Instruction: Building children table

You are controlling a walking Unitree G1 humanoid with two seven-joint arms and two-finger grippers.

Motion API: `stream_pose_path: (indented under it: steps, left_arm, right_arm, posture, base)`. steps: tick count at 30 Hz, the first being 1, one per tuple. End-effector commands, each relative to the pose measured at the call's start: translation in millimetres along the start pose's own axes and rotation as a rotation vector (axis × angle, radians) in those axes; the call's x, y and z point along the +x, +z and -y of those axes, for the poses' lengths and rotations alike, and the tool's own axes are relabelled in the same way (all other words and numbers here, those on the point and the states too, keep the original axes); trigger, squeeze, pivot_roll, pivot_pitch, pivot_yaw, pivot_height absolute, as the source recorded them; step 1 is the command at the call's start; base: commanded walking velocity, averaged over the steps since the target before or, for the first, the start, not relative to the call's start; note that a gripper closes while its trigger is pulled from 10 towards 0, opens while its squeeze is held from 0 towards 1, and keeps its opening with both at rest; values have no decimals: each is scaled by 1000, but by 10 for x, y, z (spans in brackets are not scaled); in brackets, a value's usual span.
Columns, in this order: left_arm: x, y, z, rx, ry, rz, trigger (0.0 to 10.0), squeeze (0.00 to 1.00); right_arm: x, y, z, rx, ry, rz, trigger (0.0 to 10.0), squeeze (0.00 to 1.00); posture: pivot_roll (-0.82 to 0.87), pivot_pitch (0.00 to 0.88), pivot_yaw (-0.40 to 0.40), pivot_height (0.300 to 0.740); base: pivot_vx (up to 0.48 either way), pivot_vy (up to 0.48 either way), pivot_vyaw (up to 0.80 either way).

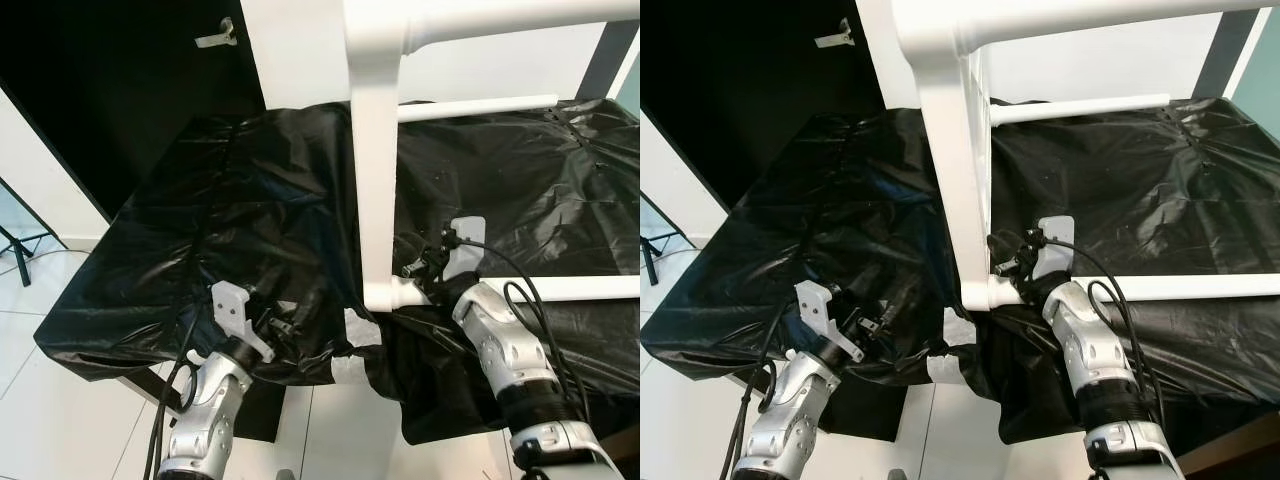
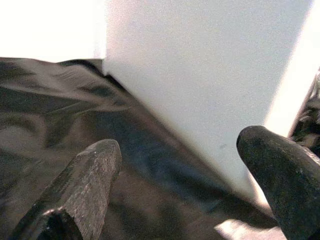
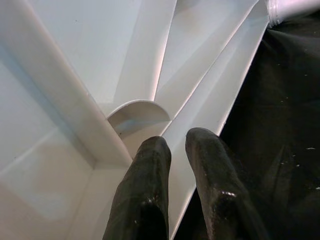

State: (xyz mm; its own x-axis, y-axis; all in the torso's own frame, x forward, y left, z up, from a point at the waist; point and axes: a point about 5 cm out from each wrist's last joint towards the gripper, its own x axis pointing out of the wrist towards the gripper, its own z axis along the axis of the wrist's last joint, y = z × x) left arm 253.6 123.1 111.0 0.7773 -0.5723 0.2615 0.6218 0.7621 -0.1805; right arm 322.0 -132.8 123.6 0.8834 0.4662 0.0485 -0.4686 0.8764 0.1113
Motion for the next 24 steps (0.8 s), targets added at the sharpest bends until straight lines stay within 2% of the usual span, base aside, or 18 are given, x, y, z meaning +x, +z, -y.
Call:
stream_pose_path:
  steps: [1,2,6,9,12,18,20,22,24]
  left_arm:
    - [49,40,112,-14,-115,6,10000,0]
    - [160,94,164,-24,-115,39,10000,0]
    - [397,137,218,-32,-87,92,10000,0]
    - [427,147,253,-32,-95,80,10000,0]
    - [523,148,342,-30,-103,83,10000,0]
    - [705,257,497,-28,-114,126,10000,0]
    - [757,232,486,16,-83,110,10000,0]
    - [870,207,499,56,-38,96,10000,0]
    - [902,199,515,67,-35,91,10000,0]
  right_arm:
    - [49,-158,-142,30,51,-66,10000,0]
    - [92,-188,-219,40,91,-77,10000,0]
    - [139,-243,-313,48,148,-96,10000,0]
    - [139,-255,-301,45,148,-94,10000,0]
    - [142,-274,-279,38,133,-96,10000,0]
    - [216,-290,-361,15,141,-95,10000,0]
    - [221,-269,-347,-2,114,-79,10000,0]
    - [152,-258,-221,-30,-3,-56,10000,0]
    - [99,-284,-180,-40,-40,-58,10000,0]
  posture:
    - [203,0,64,740]
    - [213,0,59,740]
    - [212,0,59,740]
    - [199,0,66,740]
    - [187,0,66,740]
    - [188,0,65,740]
    - [186,0,67,740]
    - [174,0,75,740]
    - [160,0,84,740]
  base:
    - [0,0,0]
    - [0,0,0]
    - [0,0,0]
    - [0,0,0]
    - [0,0,0]
    - [0,0,0]
    - [0,0,0]
    - [0,0,0]
    - [0,0,0]
